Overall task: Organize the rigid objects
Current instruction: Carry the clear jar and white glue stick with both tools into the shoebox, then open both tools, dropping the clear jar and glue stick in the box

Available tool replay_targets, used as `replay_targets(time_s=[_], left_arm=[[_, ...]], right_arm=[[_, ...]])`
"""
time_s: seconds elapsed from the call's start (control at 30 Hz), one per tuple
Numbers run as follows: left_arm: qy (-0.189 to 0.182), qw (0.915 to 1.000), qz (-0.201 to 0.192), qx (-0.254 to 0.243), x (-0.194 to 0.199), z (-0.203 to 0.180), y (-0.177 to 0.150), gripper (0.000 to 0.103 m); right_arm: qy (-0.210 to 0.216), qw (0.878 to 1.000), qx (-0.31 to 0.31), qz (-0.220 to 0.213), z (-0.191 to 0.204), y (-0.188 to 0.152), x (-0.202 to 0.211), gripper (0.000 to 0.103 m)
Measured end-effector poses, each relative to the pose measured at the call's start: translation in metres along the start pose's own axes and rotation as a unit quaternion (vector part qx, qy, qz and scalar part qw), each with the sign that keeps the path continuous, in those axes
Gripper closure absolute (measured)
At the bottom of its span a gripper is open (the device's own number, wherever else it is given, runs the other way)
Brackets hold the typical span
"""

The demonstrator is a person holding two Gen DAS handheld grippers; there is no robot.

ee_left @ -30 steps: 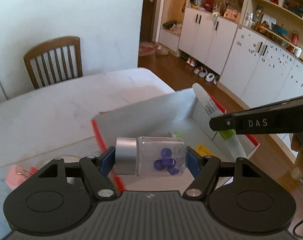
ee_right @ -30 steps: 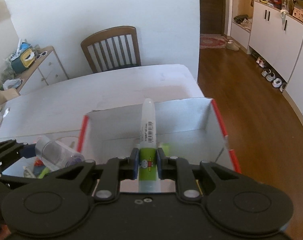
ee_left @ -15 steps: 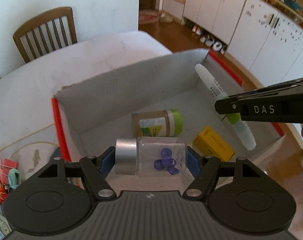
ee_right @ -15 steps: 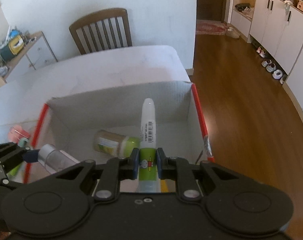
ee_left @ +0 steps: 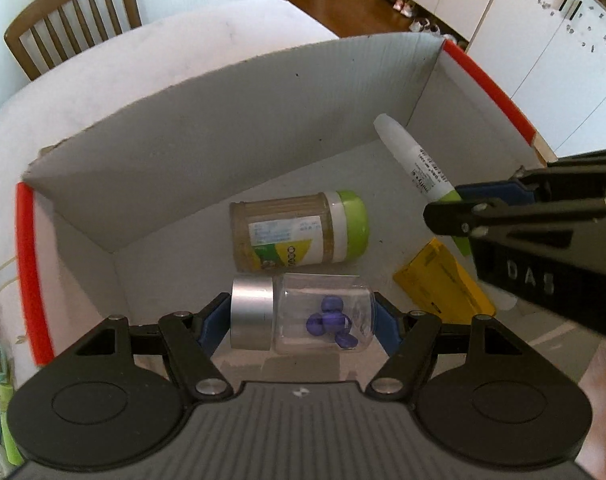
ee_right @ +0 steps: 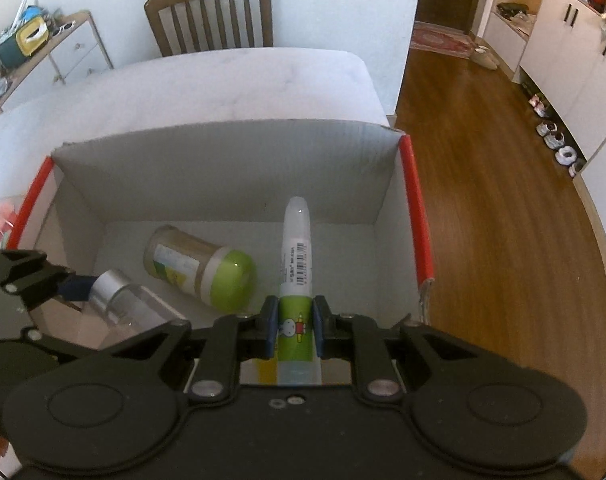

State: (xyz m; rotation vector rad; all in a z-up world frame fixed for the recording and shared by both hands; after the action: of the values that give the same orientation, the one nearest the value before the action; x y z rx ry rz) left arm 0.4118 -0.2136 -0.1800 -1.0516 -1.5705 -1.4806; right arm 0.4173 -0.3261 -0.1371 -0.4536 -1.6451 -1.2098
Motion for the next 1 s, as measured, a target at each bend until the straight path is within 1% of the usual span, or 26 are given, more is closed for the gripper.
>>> replay_targets(time_s=[0.17,0.4,0.63,0.77,0.87,1.0], left_arm=[[-0.007,0.9993,0.031,0.018,-0.015,0.000,0.007,0.030],[-0.009,0.9972,0.065,0.035,-0.031,0.006,0.013,0.031],[0.000,0.9971,0.072,0.024,-0.031,0.008,0.019,0.032],[-0.002,0.9970,0.070,0.033,-0.028,0.012,0.020,0.031],[-0.003,0.9973,0.063,0.038,-0.024,0.007,0.015,0.031],[-0.005,0.9983,0.044,0.039,-0.011,0.006,0.012,0.031]], right_arm=[[0.003,1.000,0.005,0.014,-0.001,-0.004,-0.009,0.087],[0.014,1.000,0.003,0.018,-0.003,-0.001,-0.010,0.087],[0.027,0.999,0.000,0.024,-0.009,0.004,-0.010,0.085],[0.035,0.999,-0.003,0.021,-0.012,0.008,-0.007,0.079],[0.040,0.999,-0.005,0.012,-0.011,0.010,-0.001,0.073],[0.046,0.999,-0.008,-0.001,-0.013,0.011,0.010,0.065]])
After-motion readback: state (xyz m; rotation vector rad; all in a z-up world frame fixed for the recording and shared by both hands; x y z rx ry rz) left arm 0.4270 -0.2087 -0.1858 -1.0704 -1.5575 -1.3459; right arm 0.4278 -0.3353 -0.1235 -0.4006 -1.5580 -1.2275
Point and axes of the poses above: each gripper's, at about its wrist camera, not at the fingertips, and x roughly against the way its jaws point, z to its left, y to its top, the point moved 4 cm from there along -x, roughly the way its jaws point, and after that the axes turned 3 degrees about -z, right-handed, at the moved point
